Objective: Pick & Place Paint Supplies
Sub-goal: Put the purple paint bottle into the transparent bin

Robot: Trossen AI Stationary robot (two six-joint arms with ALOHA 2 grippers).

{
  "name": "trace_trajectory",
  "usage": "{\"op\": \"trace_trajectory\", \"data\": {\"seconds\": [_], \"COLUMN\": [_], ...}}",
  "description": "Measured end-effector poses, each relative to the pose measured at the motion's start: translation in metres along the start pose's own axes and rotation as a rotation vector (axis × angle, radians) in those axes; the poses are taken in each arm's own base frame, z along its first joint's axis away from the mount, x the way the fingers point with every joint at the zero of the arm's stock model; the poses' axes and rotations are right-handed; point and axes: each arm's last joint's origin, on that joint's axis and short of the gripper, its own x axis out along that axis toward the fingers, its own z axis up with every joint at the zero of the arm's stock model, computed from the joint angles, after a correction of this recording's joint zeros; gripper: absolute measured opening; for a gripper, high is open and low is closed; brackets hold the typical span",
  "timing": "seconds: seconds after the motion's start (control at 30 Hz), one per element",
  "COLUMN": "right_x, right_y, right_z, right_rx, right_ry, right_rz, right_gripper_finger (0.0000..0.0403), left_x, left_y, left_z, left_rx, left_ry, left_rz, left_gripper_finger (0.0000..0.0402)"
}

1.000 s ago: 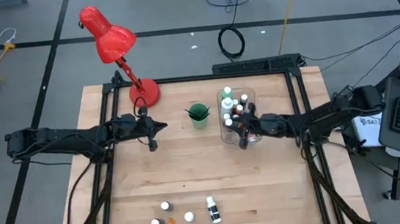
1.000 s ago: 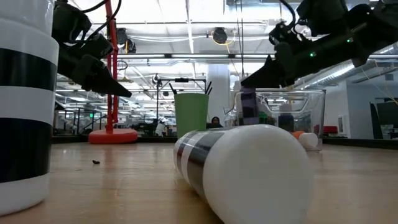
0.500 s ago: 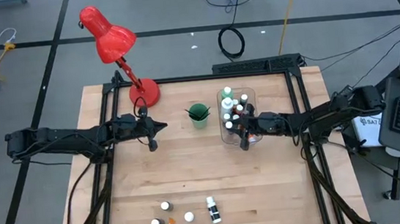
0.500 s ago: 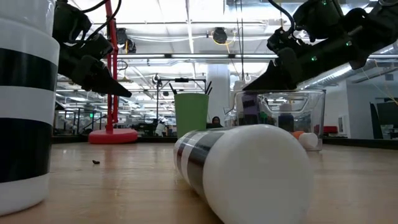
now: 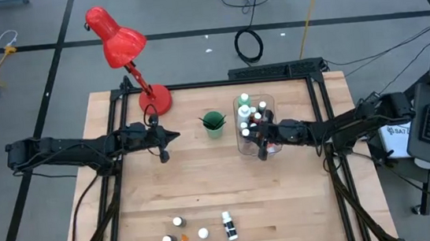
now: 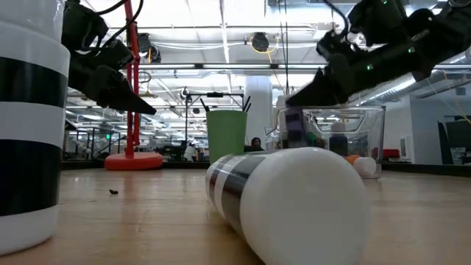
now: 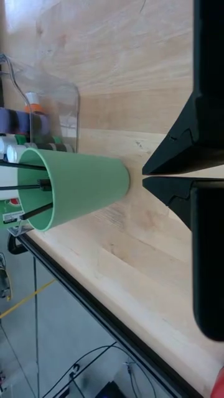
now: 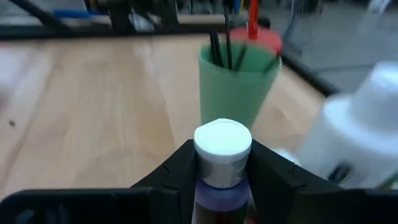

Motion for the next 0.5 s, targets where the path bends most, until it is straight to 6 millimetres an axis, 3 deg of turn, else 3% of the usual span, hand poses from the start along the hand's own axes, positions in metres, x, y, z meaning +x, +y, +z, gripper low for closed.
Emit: {"op": "trace_trajectory", "data": {"seconds": [0.17,0.33,0.5], "right_x": [-0.013,-0.022,-0.026], "right_y": [0.009,0.013,0.01], "right_z": [0.01,0.0,-0.017], "right_rx": [-0.126,-0.164,-0.154], "right_ry": [-0.036,0.084,0.108], "right_rz": [0.075,0.176,0.143], "right_gripper_finger": [0.0113,0.0108,0.0108], "left_x": [0.0,0.0,0.0], "left_y": [0.0,0.0,0.0], "left_z": [0.0,0.0,0.0], "left_rx": [0.001,0.006,0.002], "left_ry": [0.002,0.002,-0.006], "left_rz": [-0.003,-0.006,-0.011], "left_gripper_finger": [0.0019,0.0019,0.0019]}}
